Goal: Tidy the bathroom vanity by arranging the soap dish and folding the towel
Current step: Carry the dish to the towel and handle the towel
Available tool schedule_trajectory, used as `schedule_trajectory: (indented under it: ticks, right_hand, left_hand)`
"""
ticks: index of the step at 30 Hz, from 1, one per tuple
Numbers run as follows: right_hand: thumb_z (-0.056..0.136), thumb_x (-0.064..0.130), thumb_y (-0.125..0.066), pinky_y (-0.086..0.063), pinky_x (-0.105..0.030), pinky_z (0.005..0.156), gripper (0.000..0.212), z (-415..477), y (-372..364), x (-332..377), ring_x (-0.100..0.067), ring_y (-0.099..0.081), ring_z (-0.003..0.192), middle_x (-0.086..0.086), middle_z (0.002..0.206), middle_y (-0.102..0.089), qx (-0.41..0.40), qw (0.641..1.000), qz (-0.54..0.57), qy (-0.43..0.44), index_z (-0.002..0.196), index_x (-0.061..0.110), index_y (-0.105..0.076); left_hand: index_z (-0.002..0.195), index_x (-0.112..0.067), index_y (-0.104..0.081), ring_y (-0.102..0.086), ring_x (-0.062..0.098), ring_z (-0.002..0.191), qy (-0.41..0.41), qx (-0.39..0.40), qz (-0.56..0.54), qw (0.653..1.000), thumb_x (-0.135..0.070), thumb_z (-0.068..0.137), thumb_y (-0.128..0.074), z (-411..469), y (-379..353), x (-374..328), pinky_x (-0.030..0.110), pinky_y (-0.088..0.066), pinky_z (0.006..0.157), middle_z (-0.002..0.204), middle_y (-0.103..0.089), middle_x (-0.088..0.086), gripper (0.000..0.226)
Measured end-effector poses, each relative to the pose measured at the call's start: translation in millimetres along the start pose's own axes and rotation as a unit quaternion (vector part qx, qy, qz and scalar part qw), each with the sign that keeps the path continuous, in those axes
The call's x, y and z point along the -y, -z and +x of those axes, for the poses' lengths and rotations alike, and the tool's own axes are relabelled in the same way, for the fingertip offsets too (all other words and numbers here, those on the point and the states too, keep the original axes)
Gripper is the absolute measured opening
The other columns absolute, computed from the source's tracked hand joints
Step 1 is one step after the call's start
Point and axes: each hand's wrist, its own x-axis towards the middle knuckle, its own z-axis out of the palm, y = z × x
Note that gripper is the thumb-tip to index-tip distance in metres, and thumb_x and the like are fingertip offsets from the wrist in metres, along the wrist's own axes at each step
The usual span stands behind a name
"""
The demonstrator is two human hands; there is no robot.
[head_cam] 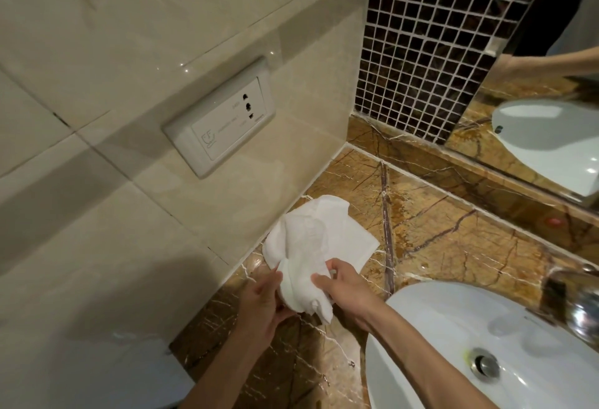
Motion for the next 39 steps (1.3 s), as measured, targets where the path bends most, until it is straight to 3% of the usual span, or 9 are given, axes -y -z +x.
schedule_trajectory:
  ticks: [3, 7, 10, 15, 19, 24, 29, 33, 39]
  right_hand:
    - [0.090, 0.026, -0.063, -0.054, -0.034, 0.077, 0.015, 3, -4, 1, -0.019, -0.064, 0.094, -0.009, 0.104, -0.065, -0.015, 1.000, -0.001, 0.013, 0.097, 0.015, -0.056]
    - [0.091, 0.027, -0.061, -0.054, -0.032, 0.075, 0.012, 2, -13, 2, -0.012, -0.062, 0.090, -0.001, 0.101, -0.063, -0.025, 0.999, -0.027, 0.039, 0.097, 0.021, -0.053]
    - [0.090, 0.026, -0.061, -0.055, -0.033, 0.080, 0.015, -3, -12, -1, -0.013, -0.064, 0.092, -0.002, 0.101, -0.065, 0.012, 0.998, -0.037, 0.056, 0.100, 0.020, -0.053]
    - [0.091, 0.025, -0.060, -0.039, -0.011, 0.060, 0.012, -4, -6, 8, 0.007, -0.051, 0.068, 0.011, 0.080, -0.052, 0.080, 0.982, -0.125, 0.120, 0.088, 0.027, -0.049]
    - [0.092, 0.029, -0.058, -0.036, -0.023, 0.062, 0.012, 2, -2, 3, -0.001, -0.044, 0.068, 0.012, 0.077, -0.048, 0.041, 0.976, -0.172, 0.131, 0.092, 0.026, -0.046]
    - [0.093, 0.030, -0.056, -0.038, -0.024, 0.063, 0.015, 6, -11, 6, -0.003, -0.047, 0.074, 0.011, 0.084, -0.051, 0.014, 0.981, -0.152, 0.116, 0.102, 0.020, -0.048]
    - [0.093, 0.026, -0.059, -0.047, -0.023, 0.070, 0.013, 2, -11, 8, -0.011, -0.059, 0.091, 0.000, 0.102, -0.062, 0.040, 0.991, -0.083, 0.097, 0.101, 0.020, -0.051]
    - [0.093, 0.027, -0.057, -0.049, -0.037, 0.085, 0.012, 0, 0, 8, -0.022, -0.061, 0.098, -0.007, 0.105, -0.064, 0.057, 0.984, -0.138, 0.096, 0.101, 0.020, -0.051]
    - [0.094, 0.030, -0.055, -0.047, -0.036, 0.077, 0.017, 0, -8, 7, -0.020, -0.060, 0.092, -0.003, 0.103, -0.063, -0.004, 0.979, -0.179, 0.101, 0.105, 0.019, -0.049]
  left_hand:
    - [0.088, -0.015, -0.076, -0.073, 0.032, 0.087, -0.013, 0.013, -0.016, 1.000, -0.028, 0.056, -0.079, -5, 0, 3, 0.040, -0.059, 0.057, 0.099, -0.074, 0.014, 0.035]
    - [0.107, -0.008, -0.070, -0.068, 0.035, 0.099, -0.019, -0.009, -0.017, 1.000, -0.017, 0.073, -0.074, -6, -8, 8, 0.042, -0.061, 0.061, 0.108, -0.071, 0.016, 0.035]
    - [0.103, -0.006, -0.070, -0.067, 0.036, 0.099, -0.013, -0.029, -0.010, 0.999, -0.019, 0.079, -0.071, -5, -11, 8, 0.045, -0.061, 0.063, 0.107, -0.070, 0.017, 0.028]
    - [0.101, -0.009, -0.069, -0.068, 0.033, 0.093, -0.004, -0.033, -0.022, 0.999, -0.027, 0.080, -0.070, 2, 4, -3, 0.044, -0.059, 0.059, 0.100, -0.072, 0.013, 0.028]
    - [0.103, -0.009, -0.067, -0.067, 0.037, 0.097, -0.002, -0.042, -0.016, 0.999, -0.025, 0.084, -0.067, 4, 0, 0, 0.044, -0.059, 0.060, 0.106, -0.070, 0.016, 0.024]
    - [0.100, -0.008, -0.067, -0.067, 0.036, 0.097, -0.006, -0.055, 0.020, 0.998, -0.023, 0.082, -0.070, 4, -10, -5, 0.043, -0.060, 0.060, 0.107, -0.069, 0.017, 0.024]
    - [0.094, -0.016, -0.066, -0.066, 0.031, 0.095, -0.006, -0.025, 0.049, 0.998, -0.030, 0.083, -0.069, 3, -12, -19, 0.040, -0.060, 0.057, 0.105, -0.067, 0.011, 0.018]
    - [0.097, -0.015, -0.066, -0.065, 0.035, 0.099, -0.002, -0.023, 0.048, 0.999, -0.029, 0.083, -0.068, 4, -9, -19, 0.044, -0.060, 0.060, 0.108, -0.066, 0.014, 0.020]
    - [0.103, -0.008, -0.067, -0.069, 0.032, 0.095, 0.006, -0.023, 0.046, 0.999, -0.027, 0.079, -0.074, 3, -13, -11, 0.043, -0.060, 0.064, 0.108, -0.070, 0.015, 0.031]
